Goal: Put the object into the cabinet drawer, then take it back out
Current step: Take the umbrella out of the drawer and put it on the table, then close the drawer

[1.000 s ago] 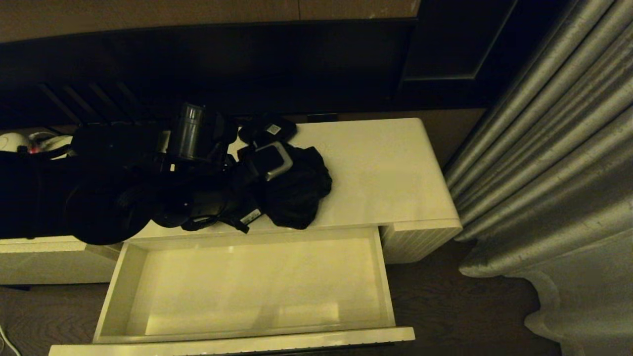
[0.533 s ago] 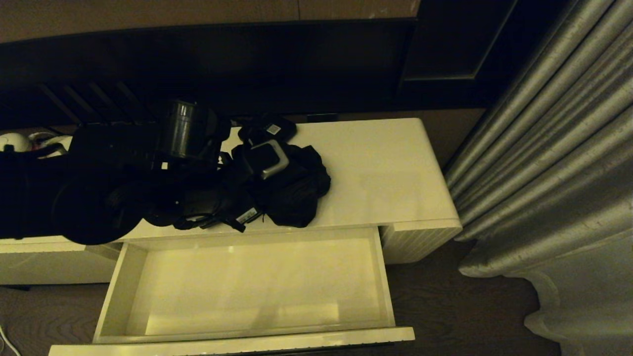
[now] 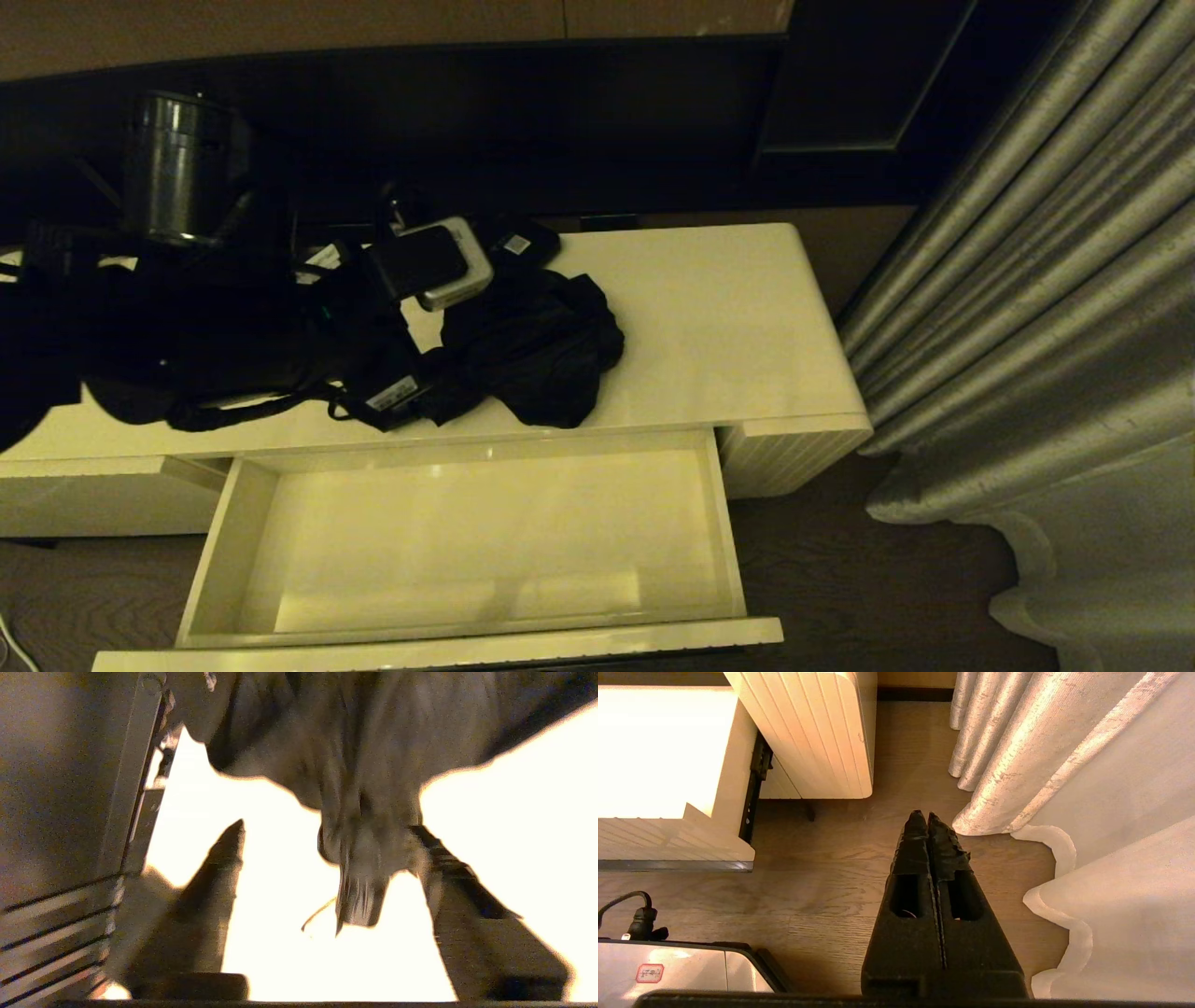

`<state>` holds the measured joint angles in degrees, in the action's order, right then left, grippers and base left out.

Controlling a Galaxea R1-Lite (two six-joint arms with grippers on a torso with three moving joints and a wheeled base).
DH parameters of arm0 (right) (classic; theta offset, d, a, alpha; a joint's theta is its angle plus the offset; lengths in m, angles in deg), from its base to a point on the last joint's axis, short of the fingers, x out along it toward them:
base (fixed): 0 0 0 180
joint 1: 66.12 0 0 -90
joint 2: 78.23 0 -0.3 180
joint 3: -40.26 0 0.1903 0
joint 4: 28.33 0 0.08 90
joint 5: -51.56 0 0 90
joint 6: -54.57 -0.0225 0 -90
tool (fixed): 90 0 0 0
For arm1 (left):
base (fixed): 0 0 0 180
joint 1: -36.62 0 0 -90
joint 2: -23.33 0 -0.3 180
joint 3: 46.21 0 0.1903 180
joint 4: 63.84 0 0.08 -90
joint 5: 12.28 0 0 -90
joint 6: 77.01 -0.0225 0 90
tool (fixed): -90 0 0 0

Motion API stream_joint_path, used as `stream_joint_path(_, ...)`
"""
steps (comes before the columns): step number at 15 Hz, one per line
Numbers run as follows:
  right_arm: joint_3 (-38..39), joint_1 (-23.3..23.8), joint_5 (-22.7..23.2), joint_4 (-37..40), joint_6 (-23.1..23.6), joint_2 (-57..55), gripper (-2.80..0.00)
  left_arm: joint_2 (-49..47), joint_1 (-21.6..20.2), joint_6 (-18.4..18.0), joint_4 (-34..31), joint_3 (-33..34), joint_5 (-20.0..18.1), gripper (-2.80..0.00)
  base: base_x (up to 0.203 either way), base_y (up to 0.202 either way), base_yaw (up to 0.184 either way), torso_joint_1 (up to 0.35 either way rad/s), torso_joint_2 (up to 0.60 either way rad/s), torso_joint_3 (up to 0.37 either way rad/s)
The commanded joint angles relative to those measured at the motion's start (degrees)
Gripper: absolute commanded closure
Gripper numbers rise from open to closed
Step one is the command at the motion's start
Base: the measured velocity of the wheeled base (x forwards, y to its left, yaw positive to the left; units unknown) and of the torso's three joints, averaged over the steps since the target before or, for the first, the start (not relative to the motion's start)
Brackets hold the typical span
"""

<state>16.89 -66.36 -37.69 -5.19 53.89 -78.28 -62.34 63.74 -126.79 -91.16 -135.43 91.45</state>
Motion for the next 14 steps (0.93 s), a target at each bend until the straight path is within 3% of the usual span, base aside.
stream_joint_path(1,0.00,-0.02,0.04,-0.04,-0.02,-0.04,0.00,8.58,0.14,-2.22,-7.42,2.15,-0.04,0.00,0.000,0.000,0.000,0.000,0.00,0.000)
stream_joint_path(4,0.00,-0.02,0.04,-0.04,-0.02,-0.04,0.00,16.49,1.04,-3.92,-17.66,9.96,-0.65,0.00,0.000,0.000,0.000,0.000,0.00,0.000)
stream_joint_path(7,0.00,-0.02,0.04,-0.04,-0.02,-0.04,0.00,20.62,3.36,-4.23,-20.71,20.91,-2.24,0.00,0.000,0.000,0.000,0.000,0.00,0.000)
stream_joint_path(10,0.00,-0.02,0.04,-0.04,-0.02,-0.04,0.00,21.78,5.72,-3.95,-20.96,30.82,-8.42,0.00,0.000,0.000,0.000,0.000,0.00,0.000)
stream_joint_path(14,0.00,-0.02,0.04,-0.04,-0.02,-0.04,0.00,15.06,8.15,-3.51,-20.85,34.92,-16.89,0.00,0.000,0.000,0.000,0.000,0.00,0.000)
